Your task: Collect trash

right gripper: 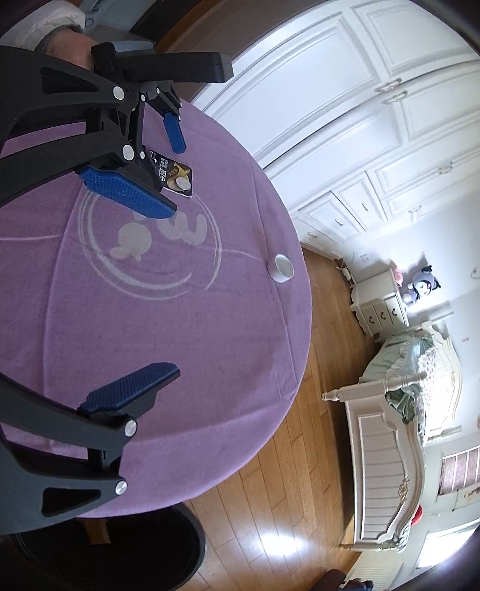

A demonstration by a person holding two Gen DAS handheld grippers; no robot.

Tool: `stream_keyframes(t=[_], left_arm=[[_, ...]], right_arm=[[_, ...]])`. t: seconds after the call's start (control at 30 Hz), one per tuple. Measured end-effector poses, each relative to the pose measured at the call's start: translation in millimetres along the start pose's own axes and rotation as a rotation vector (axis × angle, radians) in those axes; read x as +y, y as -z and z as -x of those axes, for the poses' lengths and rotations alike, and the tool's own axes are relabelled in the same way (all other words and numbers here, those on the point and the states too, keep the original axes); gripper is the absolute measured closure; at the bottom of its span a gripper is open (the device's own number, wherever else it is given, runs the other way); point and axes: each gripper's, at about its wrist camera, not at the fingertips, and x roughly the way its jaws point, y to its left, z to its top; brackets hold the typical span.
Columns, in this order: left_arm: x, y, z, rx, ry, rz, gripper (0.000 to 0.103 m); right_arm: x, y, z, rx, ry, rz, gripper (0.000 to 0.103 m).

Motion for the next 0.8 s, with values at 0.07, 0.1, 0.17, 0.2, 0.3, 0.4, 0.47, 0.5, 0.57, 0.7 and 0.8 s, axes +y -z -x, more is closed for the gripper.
stream_keyframes(t=[0.07,0.1,0.17,0.2,0.3,0.4,0.47,0.5,0.57,0.7,0.8], left_arm=[[4.5,-5.6,-2.9,-0.01,0.001,0.005,0.015],[9.2,-9.3,-5.0,-0.014,-0.001,0.007,0.02],[11.9,-9.3,-4.7,-0.023,0.001,0.006,0.027],[15.6,-10.4,-4.5,-0.028,0.004,0.007,0.034],[26.7,-10.3,-3.2,-0.039,0.028,0.006,0.046],[43.1,-9.3,-1.6,-0.053,0.069,0.033,0.058],[54.8,-6.8,-0.9,-0.057,0.092,0.058,0.067],[60.1,-4.8,-1.4,-0.06,0.11,0.066,0.068],[67.2,0.0,0.8,-0.067,0.179,0.106,0.068],[63.8,5.5,8.4,-0.072,0.212,0.125,0.03],[43.8,4.6,10.2,-0.072,0.174,0.052,0.015]], right_arm=[[7.1,-7.5,-9.6,0.009,0.002,0.034,0.023],[10.0,-13.2,-15.9,0.012,0.005,0.048,0.023],[14.9,-26.2,-27.7,0.019,0.011,0.075,0.023],[17.1,-32.8,-35.2,0.022,0.015,0.086,0.023],[22.3,-52.7,-61.3,0.043,0.03,0.112,0.023],[28.2,-70.5,-91.8,0.06,0.055,0.141,0.023],[31.0,-81.1,-112.0,0.074,0.079,0.161,0.023],[33.2,-85.9,-122.0,0.084,0.089,0.171,0.023],[38.2,-93.2,-139.8,0.099,0.108,0.196,0.024],[47.3,-95.1,-160.4,0.152,0.124,0.236,0.037],[55.4,-87.6,-164.8,0.184,0.152,0.29,0.068]])
